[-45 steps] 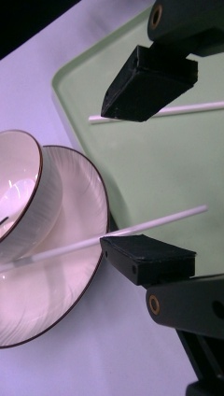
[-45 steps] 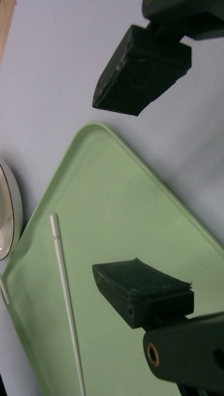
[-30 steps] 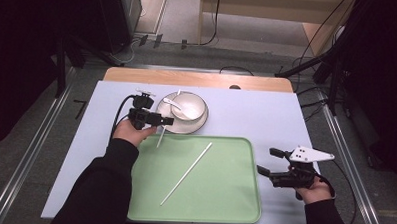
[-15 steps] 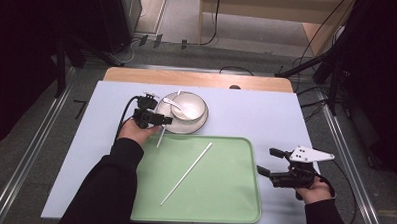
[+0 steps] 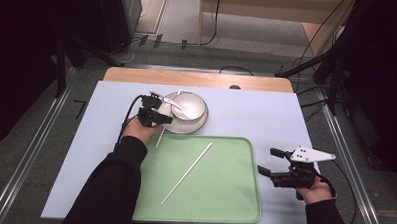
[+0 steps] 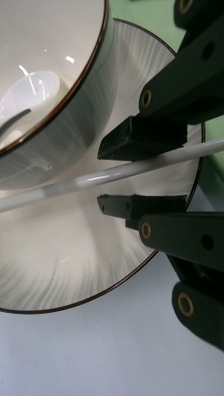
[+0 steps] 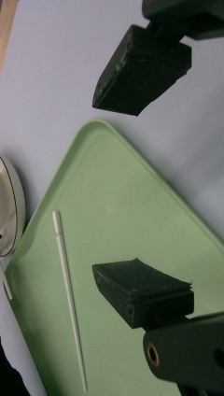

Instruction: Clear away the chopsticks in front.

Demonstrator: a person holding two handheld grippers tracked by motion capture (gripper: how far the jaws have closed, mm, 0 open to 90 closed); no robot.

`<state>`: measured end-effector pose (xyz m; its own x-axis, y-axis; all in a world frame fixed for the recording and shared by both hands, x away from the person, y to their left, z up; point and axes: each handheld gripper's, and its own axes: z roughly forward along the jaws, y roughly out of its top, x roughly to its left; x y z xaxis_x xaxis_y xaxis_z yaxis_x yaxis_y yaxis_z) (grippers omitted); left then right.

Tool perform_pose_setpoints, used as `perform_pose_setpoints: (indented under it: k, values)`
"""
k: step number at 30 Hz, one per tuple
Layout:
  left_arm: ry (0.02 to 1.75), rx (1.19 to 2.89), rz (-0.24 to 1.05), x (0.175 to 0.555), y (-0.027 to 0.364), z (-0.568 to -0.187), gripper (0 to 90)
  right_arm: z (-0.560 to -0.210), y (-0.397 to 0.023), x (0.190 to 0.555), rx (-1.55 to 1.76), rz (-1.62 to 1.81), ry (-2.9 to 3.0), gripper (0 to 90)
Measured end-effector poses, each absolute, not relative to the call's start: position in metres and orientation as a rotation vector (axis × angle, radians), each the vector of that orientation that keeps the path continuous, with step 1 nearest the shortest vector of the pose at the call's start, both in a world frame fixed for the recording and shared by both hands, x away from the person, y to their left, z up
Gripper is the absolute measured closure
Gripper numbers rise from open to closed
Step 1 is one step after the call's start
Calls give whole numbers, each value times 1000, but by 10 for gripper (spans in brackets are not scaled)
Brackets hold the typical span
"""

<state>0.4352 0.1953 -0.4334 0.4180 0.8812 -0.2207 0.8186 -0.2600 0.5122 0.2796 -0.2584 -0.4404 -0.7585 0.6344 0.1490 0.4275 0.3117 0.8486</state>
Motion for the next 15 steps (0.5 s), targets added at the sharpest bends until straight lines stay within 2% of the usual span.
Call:
perform_pose_setpoints:
  k: [6,15]
  values:
    - [1526,2042,94,438,198,-434,838,-441,-258,279,973,1432,2359,187]
    - [1568,1987,87,437,205,-426,856,-441,-259,279,974,1434,2357,187]
